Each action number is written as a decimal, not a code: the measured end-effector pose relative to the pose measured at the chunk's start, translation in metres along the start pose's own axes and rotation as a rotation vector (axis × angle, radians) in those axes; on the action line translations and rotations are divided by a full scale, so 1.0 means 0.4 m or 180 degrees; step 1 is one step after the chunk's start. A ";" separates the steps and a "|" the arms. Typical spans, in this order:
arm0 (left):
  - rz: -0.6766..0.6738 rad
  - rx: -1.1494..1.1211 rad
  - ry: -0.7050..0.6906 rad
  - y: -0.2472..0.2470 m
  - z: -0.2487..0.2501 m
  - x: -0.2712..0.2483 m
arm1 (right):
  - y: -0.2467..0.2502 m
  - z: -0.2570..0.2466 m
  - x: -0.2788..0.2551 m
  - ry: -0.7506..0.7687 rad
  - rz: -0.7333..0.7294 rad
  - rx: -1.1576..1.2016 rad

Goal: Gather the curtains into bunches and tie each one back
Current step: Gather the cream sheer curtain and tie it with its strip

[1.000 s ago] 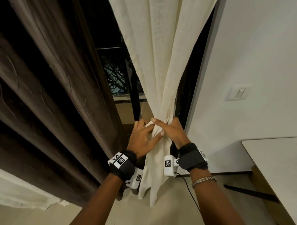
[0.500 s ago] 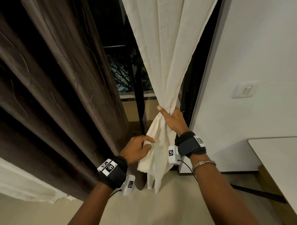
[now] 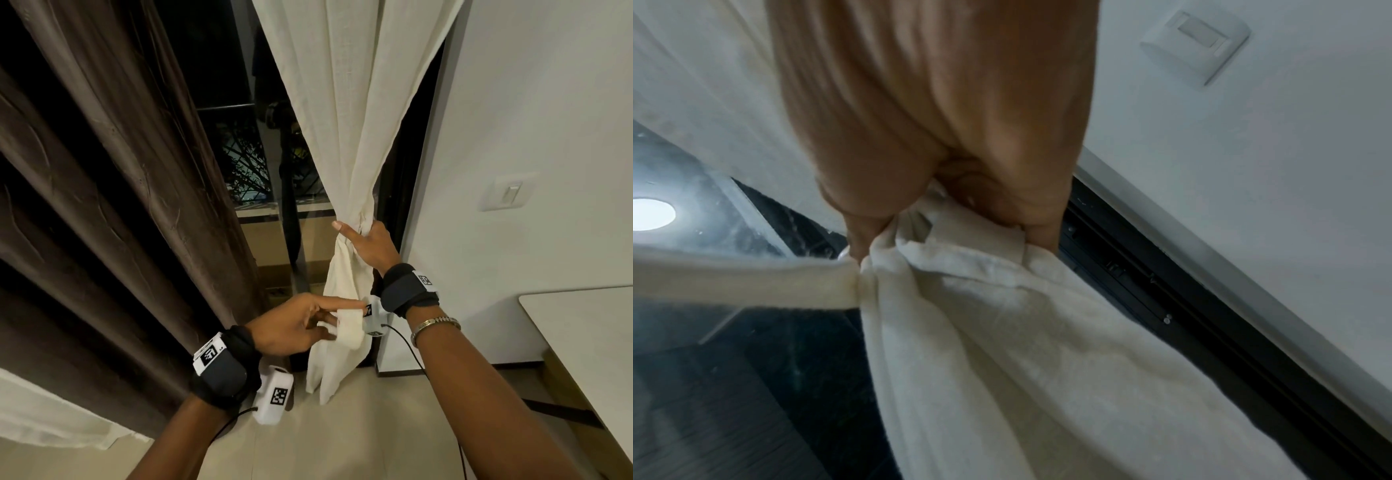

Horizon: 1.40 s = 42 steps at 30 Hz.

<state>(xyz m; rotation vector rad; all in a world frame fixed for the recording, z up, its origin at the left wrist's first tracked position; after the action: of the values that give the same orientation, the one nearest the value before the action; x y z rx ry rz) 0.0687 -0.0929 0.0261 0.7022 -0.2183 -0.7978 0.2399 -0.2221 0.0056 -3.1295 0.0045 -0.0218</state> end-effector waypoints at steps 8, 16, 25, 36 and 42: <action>0.1447 0.1141 -0.0006 0.135 0.010 0.032 | -0.023 0.023 -0.032 -0.0105 -0.0125 0.0463; 0.1106 0.1138 0.0233 0.099 -0.030 0.089 | -0.094 0.021 -0.099 -0.0556 -0.0698 0.1493; 0.1079 0.1119 0.0923 0.110 -0.180 0.118 | -0.131 0.024 -0.145 -0.0929 -0.1103 0.1628; 0.1272 0.1477 0.1053 0.142 -0.208 0.123 | -0.124 0.017 -0.157 -0.1048 -0.1168 0.1263; 0.1547 0.1912 0.1471 0.172 -0.214 0.109 | -0.125 0.050 -0.171 -0.1112 -0.1008 0.1418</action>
<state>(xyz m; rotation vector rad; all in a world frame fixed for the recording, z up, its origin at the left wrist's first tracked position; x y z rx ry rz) 0.1757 -0.0486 0.0031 1.3147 -0.1960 -0.0772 0.1719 -0.1718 -0.0146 -2.6166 -0.4329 0.4519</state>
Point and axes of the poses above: each hand's wrist, its own x-axis towards the middle knuckle, its own y-axis out of the back of the hand, z = x × y, the point moved 10 cm from there along x, towards the middle knuckle, and after that the axes turned 14 degrees about x, right-handed, at the moved point
